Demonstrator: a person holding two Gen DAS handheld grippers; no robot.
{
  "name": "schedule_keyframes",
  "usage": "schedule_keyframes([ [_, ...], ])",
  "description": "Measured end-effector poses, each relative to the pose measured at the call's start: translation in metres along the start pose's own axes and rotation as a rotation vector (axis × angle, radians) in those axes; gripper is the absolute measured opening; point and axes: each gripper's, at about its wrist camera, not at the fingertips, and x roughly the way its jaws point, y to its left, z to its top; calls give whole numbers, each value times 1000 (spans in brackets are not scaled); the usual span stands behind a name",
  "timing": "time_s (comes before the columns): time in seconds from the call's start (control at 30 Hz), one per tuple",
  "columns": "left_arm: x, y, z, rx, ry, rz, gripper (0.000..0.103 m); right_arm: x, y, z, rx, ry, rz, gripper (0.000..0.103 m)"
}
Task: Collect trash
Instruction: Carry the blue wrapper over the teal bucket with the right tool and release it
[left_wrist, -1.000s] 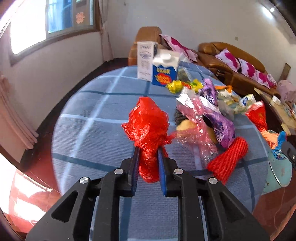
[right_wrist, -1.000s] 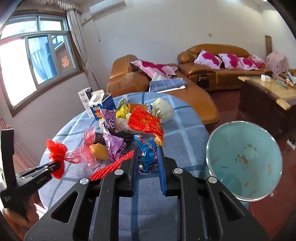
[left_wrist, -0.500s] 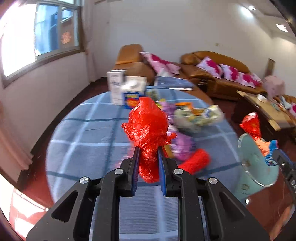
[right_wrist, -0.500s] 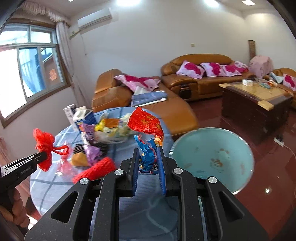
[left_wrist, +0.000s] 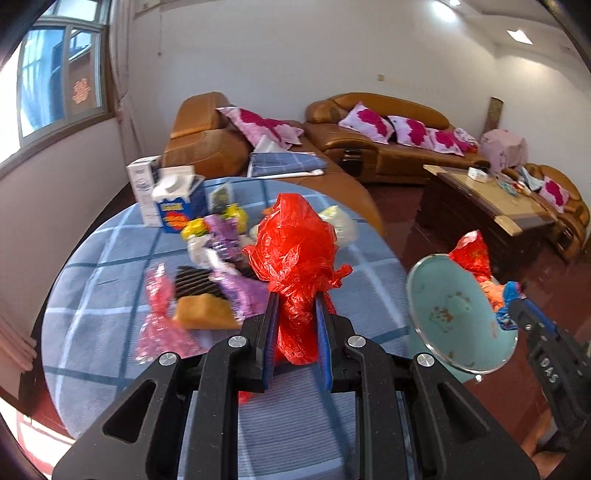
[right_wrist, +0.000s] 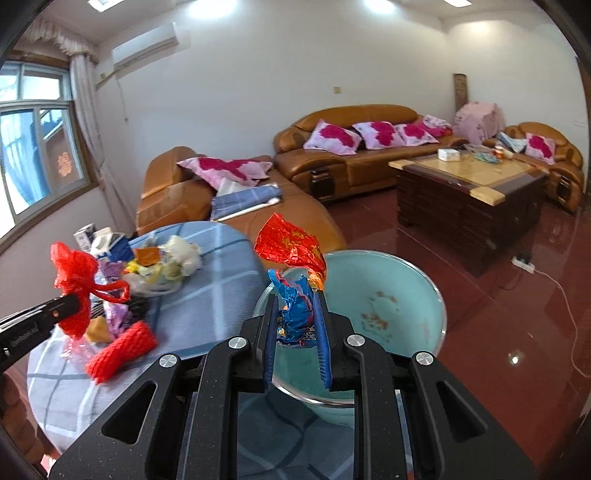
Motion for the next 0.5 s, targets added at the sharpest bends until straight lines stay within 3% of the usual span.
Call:
schedule_keyframes([
  [0.5, 43, -87, 3, 125, 58, -157, 19, 26, -47, -9, 53, 61, -132, 20],
])
